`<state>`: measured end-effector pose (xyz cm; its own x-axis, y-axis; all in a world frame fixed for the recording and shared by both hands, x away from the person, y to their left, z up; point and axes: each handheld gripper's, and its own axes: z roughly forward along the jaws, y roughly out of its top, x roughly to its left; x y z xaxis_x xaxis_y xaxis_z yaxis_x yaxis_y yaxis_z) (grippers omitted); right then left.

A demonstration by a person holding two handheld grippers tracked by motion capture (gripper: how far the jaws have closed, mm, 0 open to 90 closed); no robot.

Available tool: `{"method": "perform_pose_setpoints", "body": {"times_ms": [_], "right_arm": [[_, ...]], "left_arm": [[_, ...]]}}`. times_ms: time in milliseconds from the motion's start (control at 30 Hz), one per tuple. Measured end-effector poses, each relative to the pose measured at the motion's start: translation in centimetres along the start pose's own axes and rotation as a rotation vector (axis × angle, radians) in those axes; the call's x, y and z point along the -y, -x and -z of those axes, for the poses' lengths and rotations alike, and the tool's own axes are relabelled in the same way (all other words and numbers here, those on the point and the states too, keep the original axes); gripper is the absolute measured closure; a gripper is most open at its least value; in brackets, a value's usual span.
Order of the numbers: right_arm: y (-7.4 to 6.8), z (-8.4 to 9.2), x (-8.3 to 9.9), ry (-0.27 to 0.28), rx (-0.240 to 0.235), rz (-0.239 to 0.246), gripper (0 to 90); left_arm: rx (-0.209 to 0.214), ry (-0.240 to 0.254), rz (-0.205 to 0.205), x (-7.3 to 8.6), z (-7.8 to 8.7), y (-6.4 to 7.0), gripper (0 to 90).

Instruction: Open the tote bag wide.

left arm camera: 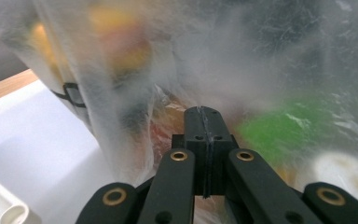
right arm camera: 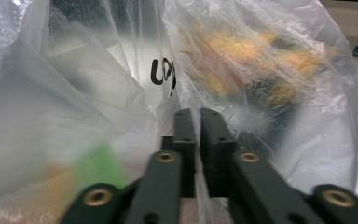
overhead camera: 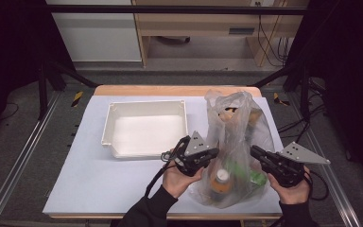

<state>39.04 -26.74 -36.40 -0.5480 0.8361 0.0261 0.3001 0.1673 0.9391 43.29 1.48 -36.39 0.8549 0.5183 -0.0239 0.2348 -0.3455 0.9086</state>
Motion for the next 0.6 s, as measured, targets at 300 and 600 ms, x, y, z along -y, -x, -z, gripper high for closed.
{"method": "perform_pose_setpoints", "body": {"times_ms": [300,600], "right_arm": [[0.3,1.2,-0.2,0.017,0.025,-0.025,90.0],[0.6,1.4,0.0,0.03,0.029,-0.037,90.0]], "left_arm": [[-0.132,0.073,0.037,-0.5,1.0,-2.0,54.4],[-0.107,0.066,0.026,-1.2,-1.4,-4.5,27.6]]}}
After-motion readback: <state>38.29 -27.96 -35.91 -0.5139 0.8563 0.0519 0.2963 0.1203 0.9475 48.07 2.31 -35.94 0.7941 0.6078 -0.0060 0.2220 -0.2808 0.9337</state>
